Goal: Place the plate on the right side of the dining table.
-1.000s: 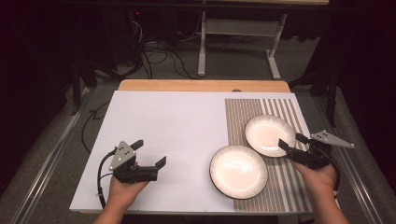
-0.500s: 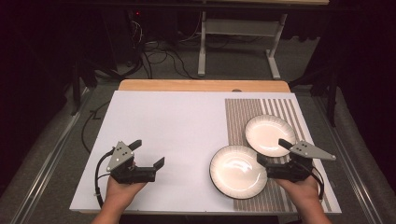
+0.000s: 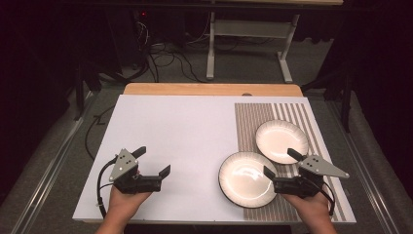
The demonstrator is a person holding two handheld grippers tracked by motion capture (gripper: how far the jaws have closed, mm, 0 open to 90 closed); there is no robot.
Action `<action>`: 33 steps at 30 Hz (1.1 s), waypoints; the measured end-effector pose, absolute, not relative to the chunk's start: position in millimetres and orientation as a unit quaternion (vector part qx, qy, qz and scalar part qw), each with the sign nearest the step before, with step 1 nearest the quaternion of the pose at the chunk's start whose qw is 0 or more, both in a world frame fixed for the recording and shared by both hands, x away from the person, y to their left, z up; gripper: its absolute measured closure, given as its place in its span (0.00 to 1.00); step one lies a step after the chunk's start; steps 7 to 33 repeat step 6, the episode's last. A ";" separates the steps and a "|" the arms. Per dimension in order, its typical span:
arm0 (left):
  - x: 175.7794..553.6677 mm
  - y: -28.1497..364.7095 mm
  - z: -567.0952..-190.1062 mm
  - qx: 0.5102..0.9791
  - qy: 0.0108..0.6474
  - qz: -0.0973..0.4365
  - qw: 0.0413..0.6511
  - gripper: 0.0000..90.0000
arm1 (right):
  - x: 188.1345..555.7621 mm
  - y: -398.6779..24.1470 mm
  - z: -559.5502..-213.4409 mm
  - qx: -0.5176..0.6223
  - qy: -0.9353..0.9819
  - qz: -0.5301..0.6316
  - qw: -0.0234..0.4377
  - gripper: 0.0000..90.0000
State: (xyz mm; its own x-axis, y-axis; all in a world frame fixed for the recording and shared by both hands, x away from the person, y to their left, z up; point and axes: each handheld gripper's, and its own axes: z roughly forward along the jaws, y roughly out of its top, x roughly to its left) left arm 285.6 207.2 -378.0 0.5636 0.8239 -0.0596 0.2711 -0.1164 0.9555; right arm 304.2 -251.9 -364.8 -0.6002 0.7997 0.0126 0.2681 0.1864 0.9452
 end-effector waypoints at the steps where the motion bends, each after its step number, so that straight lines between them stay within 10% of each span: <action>1: 285.8 207.0 -378.3 0.701 0.391 0.256 0.538 0.00 | 304.9 -252.5 -365.2 0.366 0.727 0.522 0.255 0.01; 33: 286.2 208.7 -378.9 0.702 0.392 0.256 0.537 0.00 | 306.0 -254.3 -365.3 0.367 0.727 0.520 0.258 0.01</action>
